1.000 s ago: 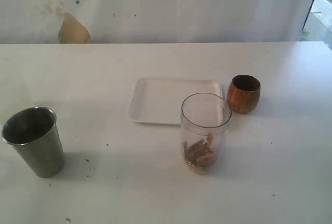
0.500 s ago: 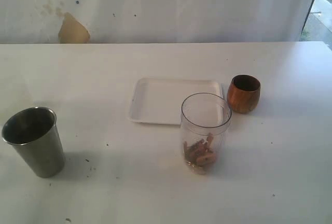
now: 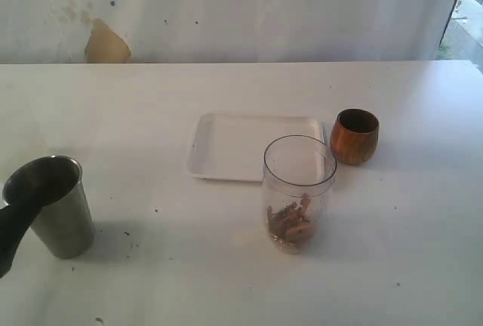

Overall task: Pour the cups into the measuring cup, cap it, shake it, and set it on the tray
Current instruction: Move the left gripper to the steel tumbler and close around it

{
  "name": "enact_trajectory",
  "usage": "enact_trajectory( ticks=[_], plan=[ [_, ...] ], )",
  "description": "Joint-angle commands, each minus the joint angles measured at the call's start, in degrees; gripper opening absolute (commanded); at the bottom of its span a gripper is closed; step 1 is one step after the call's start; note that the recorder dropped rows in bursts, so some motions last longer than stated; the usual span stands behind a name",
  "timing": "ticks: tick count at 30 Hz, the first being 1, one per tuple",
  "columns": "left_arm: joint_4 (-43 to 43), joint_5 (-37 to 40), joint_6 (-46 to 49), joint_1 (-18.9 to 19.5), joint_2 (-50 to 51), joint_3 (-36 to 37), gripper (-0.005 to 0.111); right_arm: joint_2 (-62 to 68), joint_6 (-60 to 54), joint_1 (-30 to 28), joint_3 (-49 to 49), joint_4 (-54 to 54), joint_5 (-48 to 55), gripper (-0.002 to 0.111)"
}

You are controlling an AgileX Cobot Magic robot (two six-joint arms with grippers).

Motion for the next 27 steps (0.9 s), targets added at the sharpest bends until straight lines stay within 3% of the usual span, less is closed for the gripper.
enact_trajectory(
  ticks=[1,13,27],
  plan=[
    [-0.65,-1.69,3.58,-0.15,6.88,0.26,0.105,-0.28,0.19,-0.27,0.41,0.00,-0.03,0.000],
    [-6.89,-15.56,18.47,-0.15,24.84,0.26,0.105,-0.28,0.19,-0.27,0.41,0.00,-0.03,0.000],
    [-8.60,-23.34,24.03,-0.15,41.56,-5.05,0.105,-0.28,0.19,-0.27,0.41,0.00,-0.03,0.000]
  ],
)
